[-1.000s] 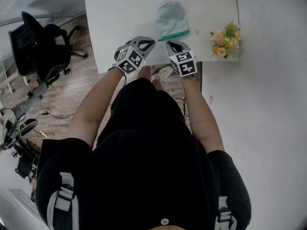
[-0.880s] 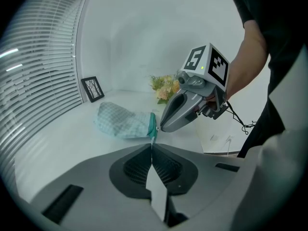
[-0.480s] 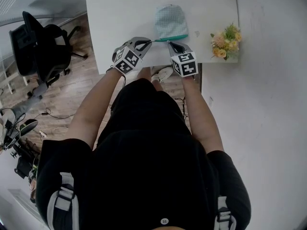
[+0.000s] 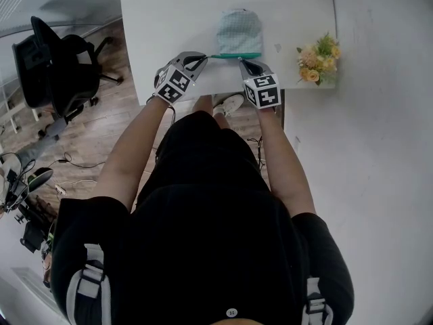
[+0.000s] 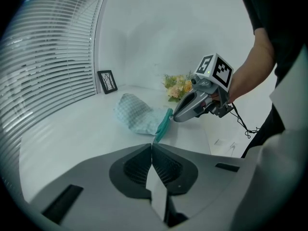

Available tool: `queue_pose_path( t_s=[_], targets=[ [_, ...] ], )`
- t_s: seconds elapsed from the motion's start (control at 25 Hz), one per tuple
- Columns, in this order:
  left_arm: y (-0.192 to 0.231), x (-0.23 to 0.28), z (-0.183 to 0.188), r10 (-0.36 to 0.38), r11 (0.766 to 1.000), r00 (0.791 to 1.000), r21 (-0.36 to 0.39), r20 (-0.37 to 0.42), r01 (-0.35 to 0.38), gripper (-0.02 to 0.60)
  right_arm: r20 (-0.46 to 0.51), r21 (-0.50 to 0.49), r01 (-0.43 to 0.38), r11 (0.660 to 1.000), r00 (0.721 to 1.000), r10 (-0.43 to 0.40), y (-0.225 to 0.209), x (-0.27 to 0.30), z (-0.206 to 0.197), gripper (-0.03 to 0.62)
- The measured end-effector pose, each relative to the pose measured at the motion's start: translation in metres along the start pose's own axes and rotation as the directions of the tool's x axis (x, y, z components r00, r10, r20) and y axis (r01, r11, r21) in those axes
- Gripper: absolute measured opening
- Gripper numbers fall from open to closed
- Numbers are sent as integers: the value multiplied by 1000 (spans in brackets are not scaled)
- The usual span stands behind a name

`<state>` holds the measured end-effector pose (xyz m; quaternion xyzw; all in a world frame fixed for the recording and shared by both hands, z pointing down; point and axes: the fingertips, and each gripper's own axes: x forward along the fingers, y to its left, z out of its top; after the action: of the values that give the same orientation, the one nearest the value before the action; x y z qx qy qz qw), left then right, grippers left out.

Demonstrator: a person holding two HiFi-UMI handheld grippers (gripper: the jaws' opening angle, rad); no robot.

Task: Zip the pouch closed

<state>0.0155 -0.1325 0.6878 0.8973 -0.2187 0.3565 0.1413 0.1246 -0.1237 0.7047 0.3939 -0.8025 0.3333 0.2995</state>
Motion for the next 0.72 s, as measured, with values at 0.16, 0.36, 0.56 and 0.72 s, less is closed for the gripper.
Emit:
queue_pose_path(
  t_s=[0.16, 0.36, 0.56, 0.72],
  targets=[
    [3, -1, 0, 8, 1000, 1000, -13, 2, -8, 11, 5, 1, 7, 1000, 1000, -7, 0, 1, 3, 12],
    [9, -1, -4, 32, 999, 999, -42, 1, -32, 11, 5, 13, 21, 1000, 1000, -21, -8, -2, 0, 12],
    [12, -2, -4, 40, 998, 999, -47, 4, -40, 10, 5, 8, 29, 1000, 1000, -29, -9, -2, -1, 12],
    [13, -3, -6, 47, 997, 999, -53, -4, -47, 11, 2, 3, 33, 999, 999, -33, -7, -2, -1, 12]
  ],
)
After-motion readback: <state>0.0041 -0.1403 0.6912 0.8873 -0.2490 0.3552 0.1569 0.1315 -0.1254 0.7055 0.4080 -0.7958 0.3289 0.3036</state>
